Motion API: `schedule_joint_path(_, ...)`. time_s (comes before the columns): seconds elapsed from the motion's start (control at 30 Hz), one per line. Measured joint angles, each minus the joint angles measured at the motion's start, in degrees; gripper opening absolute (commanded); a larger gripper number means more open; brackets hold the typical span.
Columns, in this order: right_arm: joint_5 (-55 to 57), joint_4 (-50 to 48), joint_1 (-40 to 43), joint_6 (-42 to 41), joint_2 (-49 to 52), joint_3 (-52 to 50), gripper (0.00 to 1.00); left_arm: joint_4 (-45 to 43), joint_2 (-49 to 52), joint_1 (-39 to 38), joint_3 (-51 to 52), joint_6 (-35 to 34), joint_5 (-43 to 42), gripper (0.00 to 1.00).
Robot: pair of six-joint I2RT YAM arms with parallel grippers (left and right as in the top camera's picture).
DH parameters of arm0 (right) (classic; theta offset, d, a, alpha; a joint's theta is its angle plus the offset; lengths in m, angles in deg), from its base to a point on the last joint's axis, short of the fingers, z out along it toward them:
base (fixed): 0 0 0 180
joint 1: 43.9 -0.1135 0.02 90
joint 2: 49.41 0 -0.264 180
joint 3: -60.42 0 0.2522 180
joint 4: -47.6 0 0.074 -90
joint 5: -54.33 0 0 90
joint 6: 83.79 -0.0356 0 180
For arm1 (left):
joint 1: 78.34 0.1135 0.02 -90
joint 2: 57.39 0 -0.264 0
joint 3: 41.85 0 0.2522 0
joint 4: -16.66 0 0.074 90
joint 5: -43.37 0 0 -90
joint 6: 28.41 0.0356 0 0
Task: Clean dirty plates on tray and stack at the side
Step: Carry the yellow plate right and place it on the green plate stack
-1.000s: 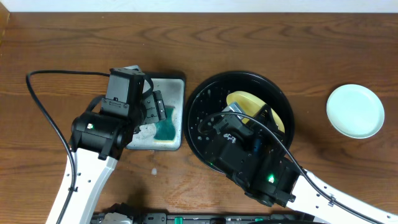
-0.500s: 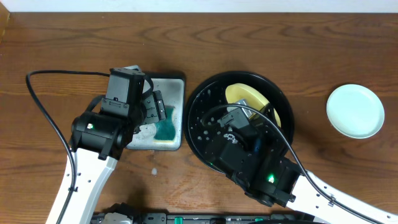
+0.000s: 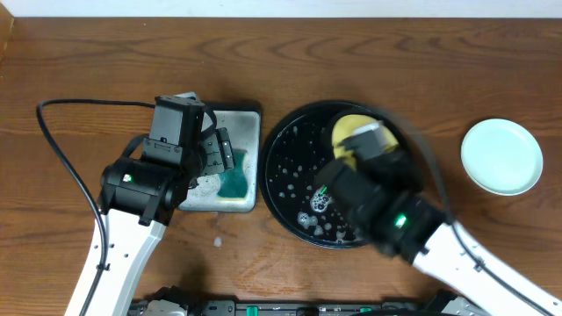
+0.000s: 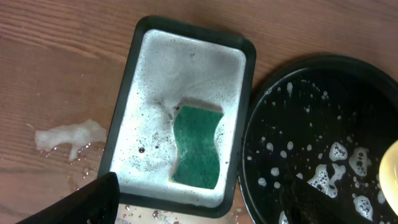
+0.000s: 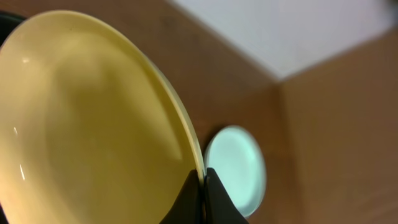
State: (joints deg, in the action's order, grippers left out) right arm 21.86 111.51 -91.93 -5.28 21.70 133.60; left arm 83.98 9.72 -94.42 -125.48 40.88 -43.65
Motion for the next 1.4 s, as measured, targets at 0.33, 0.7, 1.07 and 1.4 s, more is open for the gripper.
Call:
schedule_joint_path(0.33, -44.7, -6.9, 46.8, -3.0, 0.4, 0.2, 0.01, 0.0, 0.0, 0.0, 0.0, 0.0, 0.0, 0.83)
schedule_joint_path(0.7, -69.2, -12.4, 85.1, -8.9, 15.5, 0.5, 0.01, 0.0, 0.0, 0.0, 0.0, 0.0, 0.0, 0.83)
schedule_joint_path(1.07, -71.8, -20.3, 91.8, -9.8, 23.0, 0.6, 0.61, 0.0, 0.0, 0.0, 0.0, 0.0, 0.0, 0.83)
schedule_joint_path(1.4, -94.8, -23.0, 83.0, -9.3, 5.3, 2.0, 0.66, 0.0, 0.0, 0.0, 0.0, 0.0, 0.0, 0.83)
